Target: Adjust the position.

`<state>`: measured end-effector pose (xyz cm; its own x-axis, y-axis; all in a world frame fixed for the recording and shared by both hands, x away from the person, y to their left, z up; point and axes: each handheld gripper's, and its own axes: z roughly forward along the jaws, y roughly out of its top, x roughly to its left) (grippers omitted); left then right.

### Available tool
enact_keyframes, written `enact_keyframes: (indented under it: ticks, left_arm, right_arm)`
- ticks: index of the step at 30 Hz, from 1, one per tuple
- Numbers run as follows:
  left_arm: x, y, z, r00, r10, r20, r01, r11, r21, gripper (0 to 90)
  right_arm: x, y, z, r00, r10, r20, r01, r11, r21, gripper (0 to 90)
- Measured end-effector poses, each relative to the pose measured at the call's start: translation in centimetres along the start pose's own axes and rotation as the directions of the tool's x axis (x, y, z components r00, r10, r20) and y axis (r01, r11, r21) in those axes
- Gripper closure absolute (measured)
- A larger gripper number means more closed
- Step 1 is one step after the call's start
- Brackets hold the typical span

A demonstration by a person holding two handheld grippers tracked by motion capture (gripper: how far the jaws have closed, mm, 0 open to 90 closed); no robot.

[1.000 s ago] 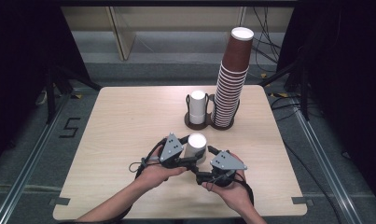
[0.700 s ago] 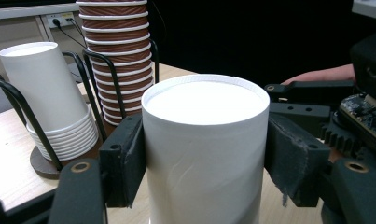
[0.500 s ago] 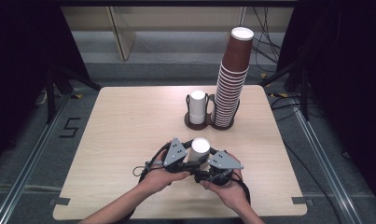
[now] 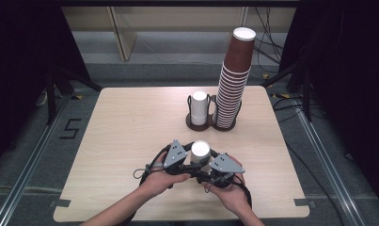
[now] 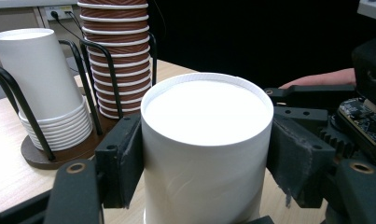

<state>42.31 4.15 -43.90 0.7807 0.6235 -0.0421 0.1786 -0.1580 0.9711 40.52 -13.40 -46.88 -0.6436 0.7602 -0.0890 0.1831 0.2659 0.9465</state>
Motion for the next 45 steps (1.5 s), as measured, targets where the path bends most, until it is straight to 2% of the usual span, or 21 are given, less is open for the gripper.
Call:
enact_keyframes:
  ticks: [8,12,18,19,21,23,26,27,28,29,32,33,34,37,39,40,41,42,43,44,45]
  left_arm:
    - [-0.1,0.2,0.1,0.9999,0.014,0.01,-0.014,0.9999,0.004,28.8]
    - [0.0,0.4,-0.1,0.9995,0.03,0.009,-0.03,0.9995,0.001,17.5]
    - [0.3,0.9,-1.4,0.9983,0.054,-0.024,-0.054,0.9981,-0.029,6.6]
    - [0.6,1.0,-2.1,0.9976,0.062,-0.03,-0.064,0.9969,-0.046,5.3]
    - [0.7,0.7,-2.8,0.997,0.07,-0.031,-0.072,0.996,-0.052,3.1]
    - [0.9,0.3,-3.4,0.9959,0.084,-0.032,-0.085,0.9956,-0.04,1.1]
    - [1.1,-0.6,-4.0,0.9949,0.095,-0.035,-0.096,0.995,-0.028,0.0]
    - [1.2,-0.9,-4.1,0.9949,0.092,-0.042,-0.093,0.9954,-0.021,0.0]
    - [1.2,-0.9,-4.1,0.9949,0.092,-0.042,-0.093,0.9954,-0.021,0.0]
    - [1.4,-1.4,-4.1,0.9942,0.103,-0.03,-0.104,0.9943,-0.023,0.0]
    - [1.3,-1.9,-4.3,0.9953,0.09,-0.036,-0.091,0.9958,-0.009,0.0]
    - [1.1,-2.3,-4.2,0.9944,0.099,-0.038,-0.099,0.9951,0.002,0.0]
    - [1.0,-2.5,-4.1,0.9938,0.105,-0.037,-0.105,0.9945,0.001,0.0]
    - [0.8,-3.1,-4.0,0.9908,0.13,-0.037,-0.13,0.9915,0.009,0.0]
    - [0.6,-3.4,-3.8,0.9906,0.134,-0.024,-0.134,0.9909,0.007,0.0]
    - [0.6,-3.4,-3.8,0.9906,0.134,-0.024,-0.134,0.9909,0.007,0.0]
    - [0.4,-3.6,-3.8,0.9896,0.143,-0.013,-0.143,0.9896,0.015,0.0]
    - [0.4,-3.6,-3.8,0.9896,0.143,-0.013,-0.143,0.9896,0.015,0.1]
    - [0.2,-3.7,-3.6,0.9886,0.151,-0.004,-0.15,0.9884,0.022,0.1]
    - [0.1,-3.8,-3.4,0.9881,0.154,-0.002,-0.154,0.9879,0.022,0.1]
    - [0.1,-3.8,-3.3,0.9879,0.155,0.0,-0.155,0.9876,0.022,0.1]
  right_arm:
    - [0.0,0.1,-0.3,0.9999,-0.006,0.012,0.006,1.0,0.021,31.8]
    - [-0.2,-0.1,-0.2,0.9997,0.005,0.022,-0.006,1.0,0.019,32.1]
    - [-0.8,-0.2,-0.5,0.9944,0.103,0.019,-0.104,0.994,0.044,32.1]
    - [-1.3,-0.2,-0.5,0.9908,0.135,0.008,-0.135,0.991,0.024,32.0]
    - [-1.9,-0.2,-0.8,0.9891,0.145,0.026,-0.146,0.989,0.023,32.0]
    - [-2.3,-0.3,-0.8,0.9848,0.174,0.005,-0.174,0.985,0.012,32.0]
    - [-2.7,-0.4,-1.0,0.9719,0.235,-0.006,-0.235,0.972,0.011,32.0]
    - [-2.8,-0.4,-1.0,0.9628,0.27,-0.009,-0.27,0.963,0.016,31.9]
    - [-2.8,-0.4,-1.0,0.9628,0.27,-0.009,-0.27,0.963,0.016,31.9]
    - [-2.9,-0.5,-0.9,0.9524,0.304,-0.019,-0.304,0.953,0.007,31.8]
    - [-3.1,-0.6,-1.0,0.9447,0.327,-0.023,-0.327,0.945,0.012,31.8]
    - [-3.1,-0.6,-1.0,0.93,0.365,-0.039,-0.365,0.931,0.007,31.7]
    - [-3.1,-0.5,-1.1,0.9233,0.381,-0.046,-0.381,0.924,0.006,31.7]
    - [-3.3,-0.4,-1.1,0.9169,0.394,-0.061,-0.395,0.919,0.003,31.6]
    - [-3.3,-0.4,-1.1,0.8926,0.442,-0.088,-0.444,0.896,-0.004,31.6]
    - [-3.4,-0.4,-1.1,0.8919,0.443,-0.089,-0.446,0.895,-0.004,31.6]
    - [-3.4,-0.4,-1.1,0.8779,0.467,-0.104,-0.47,0.882,-0.005,31.5]
    - [-3.5,-0.4,-1.1,0.8772,0.469,-0.101,-0.472,0.882,-0.002,31.5]
    - [-3.6,-0.5,-1.1,0.8683,0.482,-0.117,-0.486,0.874,-0.008,31.5]
    - [-3.6,-0.4,-1.2,0.8573,0.501,-0.12,-0.504,0.864,0.002,31.4]
    - [-3.6,-0.5,-1.2,0.8396,0.523,-0.148,-0.529,0.849,-0.003,31.4]
